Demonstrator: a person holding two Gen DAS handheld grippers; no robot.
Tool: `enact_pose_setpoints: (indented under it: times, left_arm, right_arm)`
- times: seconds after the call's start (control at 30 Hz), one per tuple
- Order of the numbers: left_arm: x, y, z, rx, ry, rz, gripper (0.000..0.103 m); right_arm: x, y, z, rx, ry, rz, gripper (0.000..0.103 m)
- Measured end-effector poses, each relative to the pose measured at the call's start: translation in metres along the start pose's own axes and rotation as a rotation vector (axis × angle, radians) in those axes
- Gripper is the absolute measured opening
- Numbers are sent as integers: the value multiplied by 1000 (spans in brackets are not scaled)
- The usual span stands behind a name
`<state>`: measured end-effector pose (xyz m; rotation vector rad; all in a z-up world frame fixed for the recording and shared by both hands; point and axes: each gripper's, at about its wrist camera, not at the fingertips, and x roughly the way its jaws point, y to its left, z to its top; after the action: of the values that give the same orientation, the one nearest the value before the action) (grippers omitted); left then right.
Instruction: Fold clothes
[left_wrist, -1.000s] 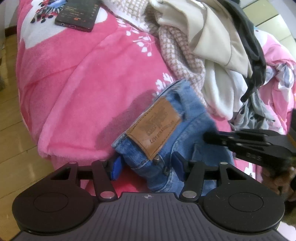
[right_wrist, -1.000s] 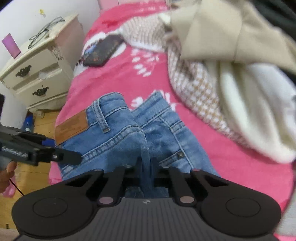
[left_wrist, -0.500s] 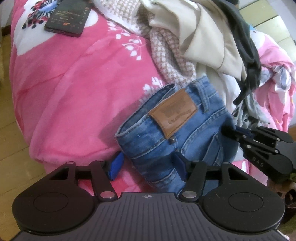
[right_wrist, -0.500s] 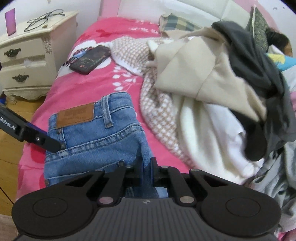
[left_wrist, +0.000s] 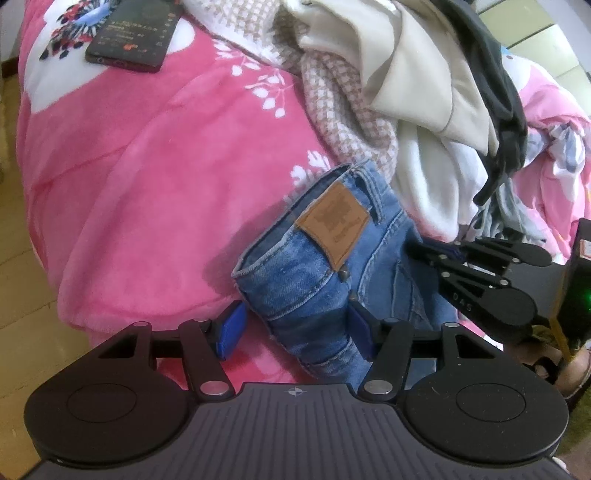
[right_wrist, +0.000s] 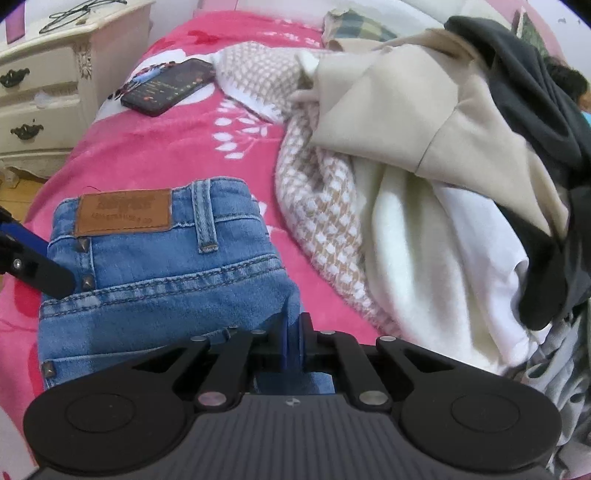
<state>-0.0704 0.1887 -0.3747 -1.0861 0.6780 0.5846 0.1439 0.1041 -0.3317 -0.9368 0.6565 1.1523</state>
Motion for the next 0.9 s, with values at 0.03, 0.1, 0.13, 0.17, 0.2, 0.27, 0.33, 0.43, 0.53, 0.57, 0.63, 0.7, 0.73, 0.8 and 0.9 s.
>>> enact_pose_setpoints:
  times: [0.03,0.1,0.13,0.17,0.2,0.27,0.33,0.43,0.53,0.57,0.63,0.7,0.73,0.8,0.9]
  left_arm:
    - [0,-1,1,5,-5,1,59]
    - [0,-2,1,4,-8,-3,59]
    - [1,-1,1,2,-8,-4,59]
    - [2,0,1,0,-7,-4,59]
    - [1,0,1,0,-9,-1,59]
    - [-7,-2,1,1,-31,15,58]
    - [-19,-2,0,16,-58,46,57]
    - [-44,-10,5,92,-146,77,57]
    - [-56,-24,15,179,-219,9,54]
    - [-54,-30,20,200,-219,-34,54]
    - [-40,-42,30,234,-185,-105,54]
    - [-18,-50,35,267,-147,-152,53]
    - [-8,-50,36,281,-132,-142,50]
    - [11,-51,37,308,-101,-122,47]
    - [40,-52,40,350,-55,-92,43]
  right_arm:
    - [-3,0,0,2,-6,-6,5]
    - [-6,-2,0,8,-13,-22,5]
    - [-5,-2,-1,8,-13,-27,5]
    - [-2,-1,-2,6,-11,-30,5]
    - [1,0,-3,3,-9,-33,5]
    - [9,2,-4,3,-7,-45,5]
    - [14,2,-6,32,-8,-47,5]
    - [15,2,-8,51,-18,-45,5]
    - [15,1,-9,63,-29,-42,5]
    - [16,0,-10,69,-31,-39,5]
    - [17,-4,-11,94,-37,-20,5]
    - [19,-8,-13,124,-43,3,5]
    - [20,-11,-14,137,-46,15,5]
    - [23,-16,-16,164,-51,38,5]
    - [26,-23,-19,203,-59,73,5]
